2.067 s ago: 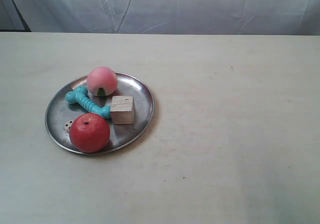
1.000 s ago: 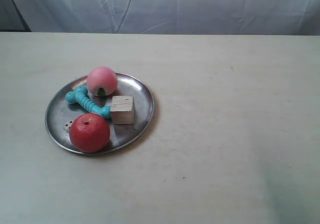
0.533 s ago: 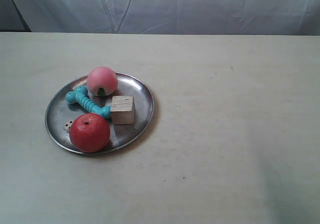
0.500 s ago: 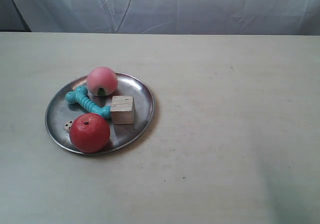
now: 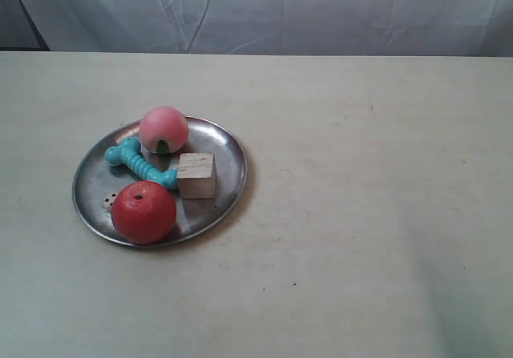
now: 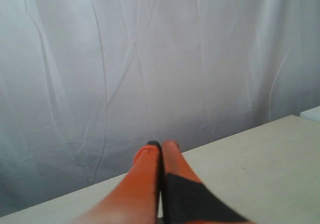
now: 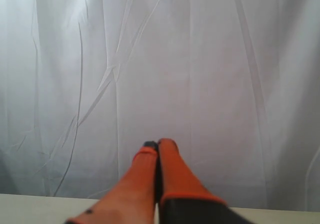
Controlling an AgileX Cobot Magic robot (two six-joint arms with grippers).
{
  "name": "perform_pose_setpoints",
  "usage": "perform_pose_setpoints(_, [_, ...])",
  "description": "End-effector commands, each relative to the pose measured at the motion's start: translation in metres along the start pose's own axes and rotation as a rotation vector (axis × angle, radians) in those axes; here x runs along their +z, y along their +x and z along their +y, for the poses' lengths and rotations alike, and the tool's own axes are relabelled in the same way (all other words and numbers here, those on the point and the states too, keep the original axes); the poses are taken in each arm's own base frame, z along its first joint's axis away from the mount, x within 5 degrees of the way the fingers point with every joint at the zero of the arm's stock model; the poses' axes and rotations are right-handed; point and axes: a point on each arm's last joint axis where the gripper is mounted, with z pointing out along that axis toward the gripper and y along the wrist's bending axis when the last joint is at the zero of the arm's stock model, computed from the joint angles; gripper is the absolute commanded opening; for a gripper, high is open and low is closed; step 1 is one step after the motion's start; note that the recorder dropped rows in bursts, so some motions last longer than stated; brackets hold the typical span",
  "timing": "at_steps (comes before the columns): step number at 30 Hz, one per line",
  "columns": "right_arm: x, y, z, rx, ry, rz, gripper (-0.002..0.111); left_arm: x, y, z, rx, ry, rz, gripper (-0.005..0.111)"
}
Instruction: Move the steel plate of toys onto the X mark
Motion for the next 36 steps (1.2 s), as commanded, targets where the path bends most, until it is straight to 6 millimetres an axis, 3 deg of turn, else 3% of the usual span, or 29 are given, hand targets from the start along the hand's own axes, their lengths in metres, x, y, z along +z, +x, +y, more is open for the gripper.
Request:
perform_pose_setpoints(1, [0.000, 0.000, 0.000, -0.003, 0.005, -0.001, -0.001, 0.001, 0.014, 0.007, -0.003, -0.075, 0.004, 0.000])
perform_pose_setpoints(10, [0.000, 0.000, 0.000, 0.001, 0.005, -0.008, -0.001, 0.001, 0.068, 0.026, -0.247, -0.315, 0.158, 0.000])
perform_pose_setpoints(18, [0.000, 0.000, 0.000, 0.001, 0.005, -0.008, -0.001, -0.015, 0.090, 0.033, -0.105, -0.487, 0.177, 0.000])
perform_pose_setpoints(24, [0.000, 0.000, 0.000, 0.001, 0.005, -0.008, -0.001, -0.028, 0.090, 0.031, -0.017, -0.575, 0.140, 0.000])
perform_pose_setpoints(29, [0.000, 0.000, 0.000, 0.001, 0.006, -0.001, -0.001, -0.029, 0.097, 0.034, 0.101, -0.607, 0.149, 0.000])
perform_pose_setpoints(36, [0.000, 0.000, 0.000, 0.001, 0.006, -0.001, -0.001, -0.027, 0.124, 0.035, 0.084, -0.599, 0.226, 0.000])
